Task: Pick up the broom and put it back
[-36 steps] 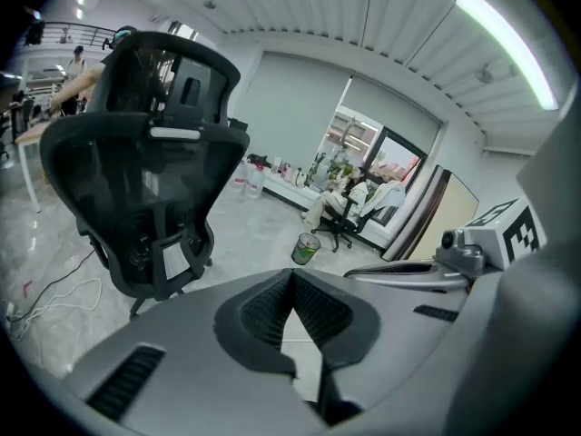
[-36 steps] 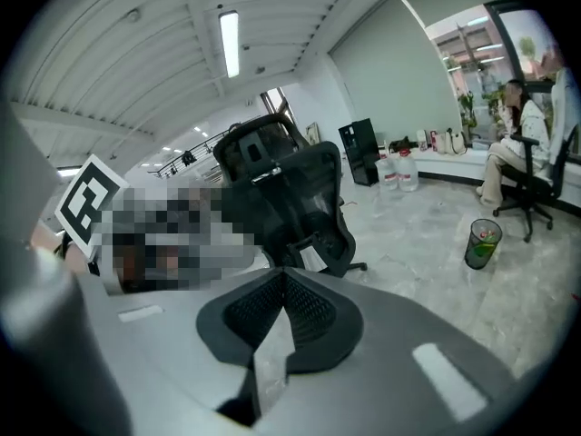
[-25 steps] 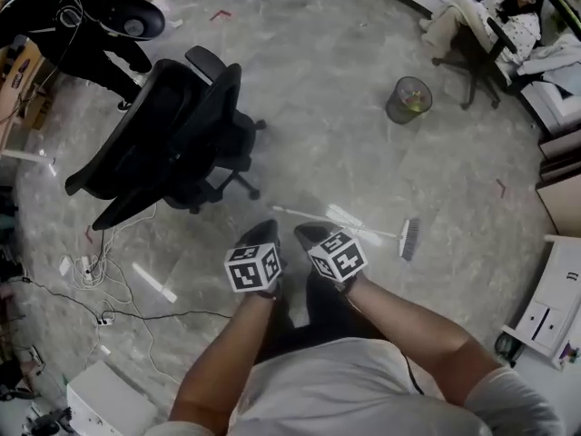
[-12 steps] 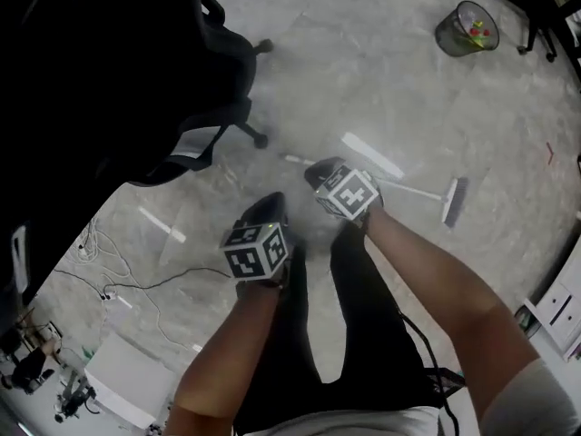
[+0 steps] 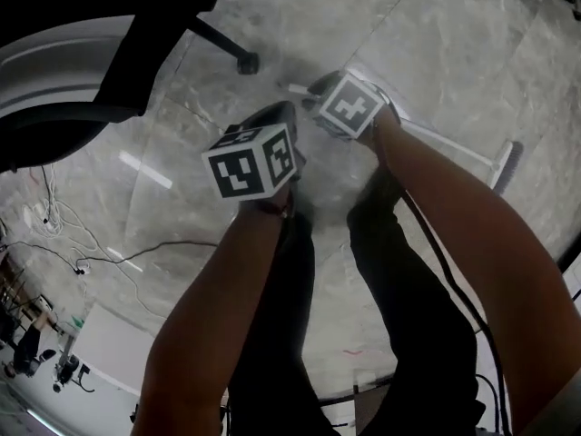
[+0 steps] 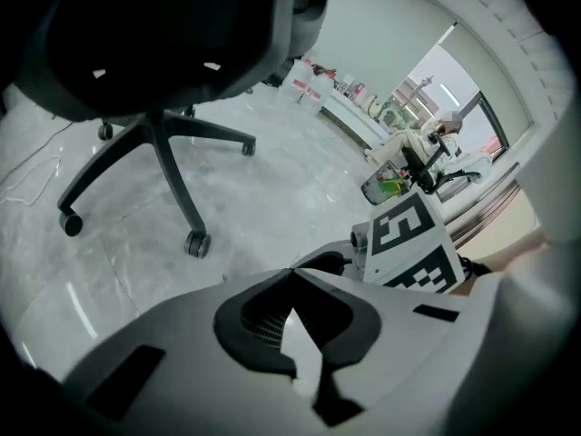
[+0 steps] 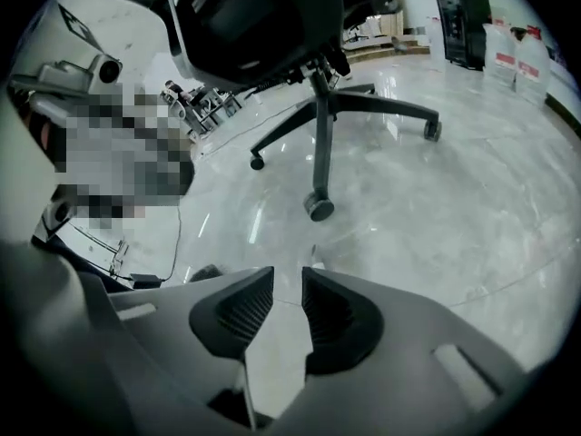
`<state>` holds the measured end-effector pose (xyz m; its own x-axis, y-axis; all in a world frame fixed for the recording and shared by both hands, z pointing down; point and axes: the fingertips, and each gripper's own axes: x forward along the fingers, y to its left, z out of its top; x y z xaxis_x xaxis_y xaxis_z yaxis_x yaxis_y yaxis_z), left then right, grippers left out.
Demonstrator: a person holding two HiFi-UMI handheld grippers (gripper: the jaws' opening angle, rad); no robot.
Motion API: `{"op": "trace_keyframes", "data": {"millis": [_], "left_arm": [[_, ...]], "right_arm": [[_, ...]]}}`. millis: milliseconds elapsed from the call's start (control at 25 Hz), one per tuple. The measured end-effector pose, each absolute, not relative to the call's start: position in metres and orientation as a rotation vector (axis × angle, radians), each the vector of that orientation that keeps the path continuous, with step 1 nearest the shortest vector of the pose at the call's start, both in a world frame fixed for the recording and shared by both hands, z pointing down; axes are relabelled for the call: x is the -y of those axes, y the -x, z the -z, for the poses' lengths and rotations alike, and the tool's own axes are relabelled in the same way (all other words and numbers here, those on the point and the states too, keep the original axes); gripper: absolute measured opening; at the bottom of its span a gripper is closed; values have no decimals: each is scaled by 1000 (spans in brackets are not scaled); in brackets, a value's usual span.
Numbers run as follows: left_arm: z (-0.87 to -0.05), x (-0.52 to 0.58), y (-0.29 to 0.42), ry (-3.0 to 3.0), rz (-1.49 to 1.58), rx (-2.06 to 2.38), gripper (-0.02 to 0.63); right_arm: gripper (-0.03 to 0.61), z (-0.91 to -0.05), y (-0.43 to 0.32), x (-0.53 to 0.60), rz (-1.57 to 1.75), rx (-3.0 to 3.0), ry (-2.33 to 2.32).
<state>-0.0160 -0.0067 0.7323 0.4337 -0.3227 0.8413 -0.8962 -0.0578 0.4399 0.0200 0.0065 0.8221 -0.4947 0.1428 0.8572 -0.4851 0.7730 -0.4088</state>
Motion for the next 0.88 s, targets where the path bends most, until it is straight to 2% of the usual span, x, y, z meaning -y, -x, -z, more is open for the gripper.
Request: {"op": "trace_keyframes", "data": {"millis": [200, 320, 440, 880], "left_arm": [[-811, -10, 39, -1589, -672, 1065, 6], [-846, -17, 53, -1589, -672, 1067, 6], [-870, -20, 67, -1581, -658, 1076, 8], [-895, -21, 76, -1550, -649, 1053, 7]], "right_arm": [[104, -910, -3, -15, -753, 1900, -227], [124, -958, 1, -17, -632, 1846, -189], [123, -992, -3, -19, -546, 1771, -190], [95, -1012, -4, -13, -466, 1746, -247]]}}
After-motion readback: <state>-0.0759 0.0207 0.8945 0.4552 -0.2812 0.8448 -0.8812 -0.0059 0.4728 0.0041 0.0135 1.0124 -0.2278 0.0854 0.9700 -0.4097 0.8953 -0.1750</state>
